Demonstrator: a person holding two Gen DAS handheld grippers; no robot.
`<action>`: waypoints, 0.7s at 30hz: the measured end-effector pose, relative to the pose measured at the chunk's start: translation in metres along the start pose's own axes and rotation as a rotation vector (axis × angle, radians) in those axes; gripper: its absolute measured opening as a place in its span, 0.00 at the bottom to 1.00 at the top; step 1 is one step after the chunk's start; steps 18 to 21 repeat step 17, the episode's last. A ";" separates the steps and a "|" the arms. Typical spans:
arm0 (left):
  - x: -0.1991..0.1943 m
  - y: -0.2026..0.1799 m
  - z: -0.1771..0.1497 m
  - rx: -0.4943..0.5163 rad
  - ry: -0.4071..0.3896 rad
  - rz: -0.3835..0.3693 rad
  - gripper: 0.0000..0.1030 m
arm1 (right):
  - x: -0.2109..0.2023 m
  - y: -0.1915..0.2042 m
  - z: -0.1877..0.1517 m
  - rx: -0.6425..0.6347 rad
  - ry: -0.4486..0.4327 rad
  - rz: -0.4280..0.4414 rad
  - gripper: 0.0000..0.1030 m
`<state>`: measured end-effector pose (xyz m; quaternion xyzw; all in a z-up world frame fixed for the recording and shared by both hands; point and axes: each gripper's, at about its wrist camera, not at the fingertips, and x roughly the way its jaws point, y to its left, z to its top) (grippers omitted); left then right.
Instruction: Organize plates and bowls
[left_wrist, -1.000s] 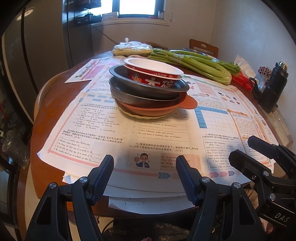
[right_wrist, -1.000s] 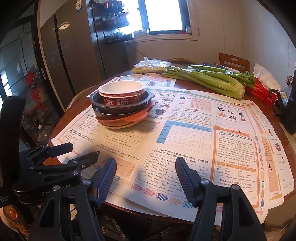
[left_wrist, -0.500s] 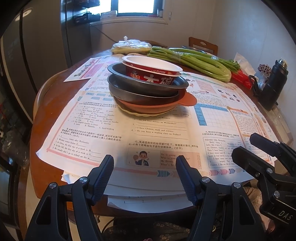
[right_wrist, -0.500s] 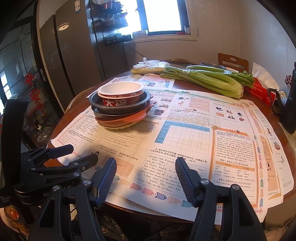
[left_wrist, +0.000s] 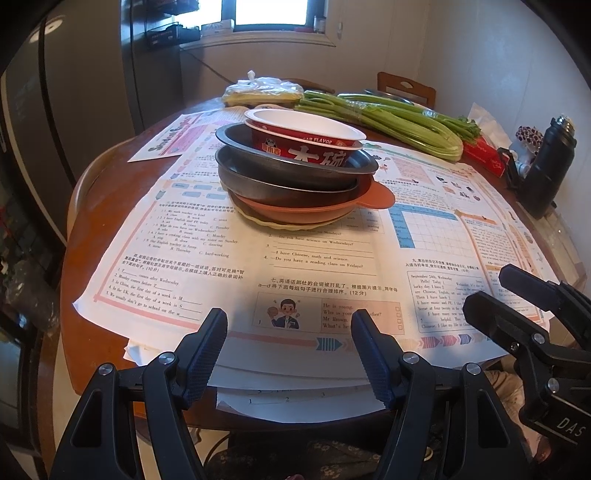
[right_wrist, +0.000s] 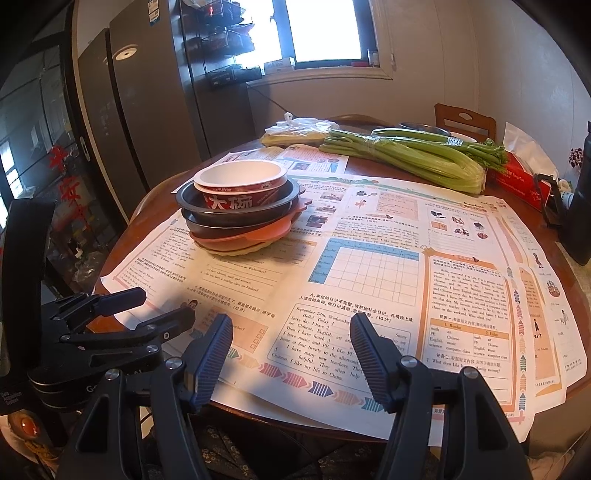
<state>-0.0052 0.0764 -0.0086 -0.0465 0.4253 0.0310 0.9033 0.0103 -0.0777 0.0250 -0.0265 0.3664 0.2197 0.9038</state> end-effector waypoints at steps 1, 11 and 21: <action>0.000 0.000 0.000 -0.001 0.003 0.000 0.69 | 0.000 0.000 0.000 0.001 0.000 0.001 0.64; -0.001 0.002 0.000 0.001 0.010 0.006 0.69 | -0.004 0.000 0.001 -0.002 -0.007 0.007 0.64; 0.002 0.024 0.012 -0.032 0.023 0.013 0.69 | -0.003 -0.006 0.003 0.002 0.001 0.022 0.64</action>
